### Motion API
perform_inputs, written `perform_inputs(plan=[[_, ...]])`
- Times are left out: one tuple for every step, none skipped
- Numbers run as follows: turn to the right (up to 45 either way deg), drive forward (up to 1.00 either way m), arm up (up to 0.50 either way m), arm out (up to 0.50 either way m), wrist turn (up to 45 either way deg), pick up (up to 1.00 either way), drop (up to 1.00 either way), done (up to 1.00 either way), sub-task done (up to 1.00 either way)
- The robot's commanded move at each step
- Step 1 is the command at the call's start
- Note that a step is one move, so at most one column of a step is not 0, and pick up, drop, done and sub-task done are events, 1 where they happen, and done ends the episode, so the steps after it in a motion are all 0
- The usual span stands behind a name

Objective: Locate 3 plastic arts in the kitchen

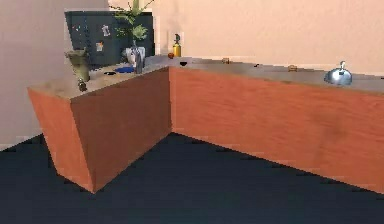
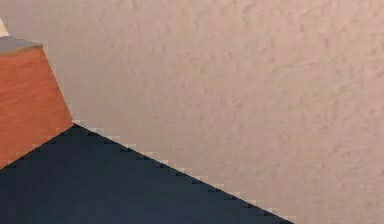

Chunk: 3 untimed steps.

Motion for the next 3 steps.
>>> perform_inputs(plan=[[-45.0,0.0,0.0,0.0,0.0,0.0,0.0,0.0,0.0],[-15.0,0.0,0.0,0.0,0.0,0.0,0.0,0.0,0.0],[0.0,1.0,0.0,0.0,0.0,0.0,0.0,0.0,0.0]])
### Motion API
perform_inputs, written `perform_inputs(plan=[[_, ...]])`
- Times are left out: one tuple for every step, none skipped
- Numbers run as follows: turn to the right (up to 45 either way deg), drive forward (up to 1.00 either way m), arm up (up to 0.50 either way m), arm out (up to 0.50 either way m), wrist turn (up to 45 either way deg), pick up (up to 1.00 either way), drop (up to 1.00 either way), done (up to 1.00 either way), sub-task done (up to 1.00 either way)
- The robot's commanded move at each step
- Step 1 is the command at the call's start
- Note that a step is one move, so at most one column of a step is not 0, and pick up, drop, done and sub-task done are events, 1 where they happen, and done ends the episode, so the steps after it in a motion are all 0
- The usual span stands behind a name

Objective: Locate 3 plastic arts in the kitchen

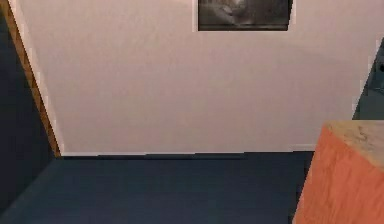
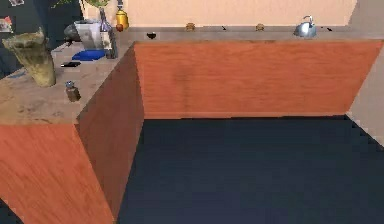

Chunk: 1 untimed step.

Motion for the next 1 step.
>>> perform_inputs(plan=[[-3.0,0.0,0.0,0.0,0.0,0.0,0.0,0.0,0.0]])
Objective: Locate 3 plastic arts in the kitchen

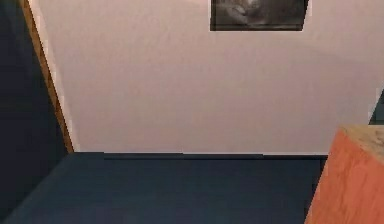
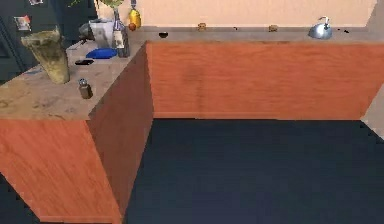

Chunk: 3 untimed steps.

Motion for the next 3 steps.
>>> perform_inputs(plan=[[0.0,0.3,0.0,0.0,0.0,0.0,0.0,0.0,0.0],[-45.0,0.0,0.0,0.0,0.0,0.0,0.0,0.0,0.0],[-3.0,0.0,0.0,0.0,0.0,0.0,0.0,0.0,0.0]])
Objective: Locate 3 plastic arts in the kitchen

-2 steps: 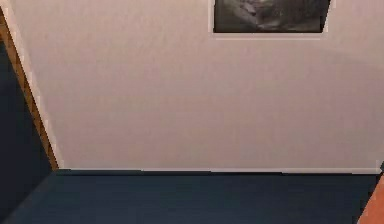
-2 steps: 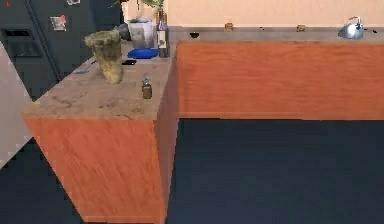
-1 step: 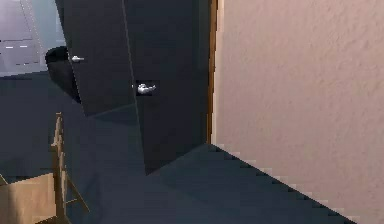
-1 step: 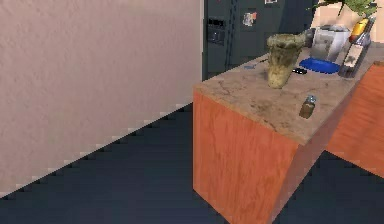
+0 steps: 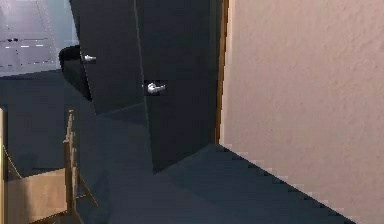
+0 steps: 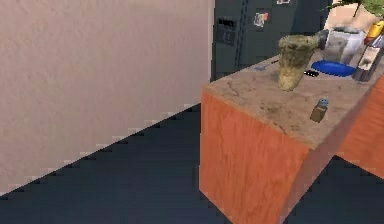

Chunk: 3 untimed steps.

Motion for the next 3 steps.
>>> perform_inputs(plan=[[45.0,0.0,0.0,0.0,0.0,0.0,0.0,0.0,0.0],[45.0,0.0,0.0,0.0,0.0,0.0,0.0,0.0,0.0],[0.0,0.2,0.0,0.0,0.0,0.0,0.0,0.0,0.0]])
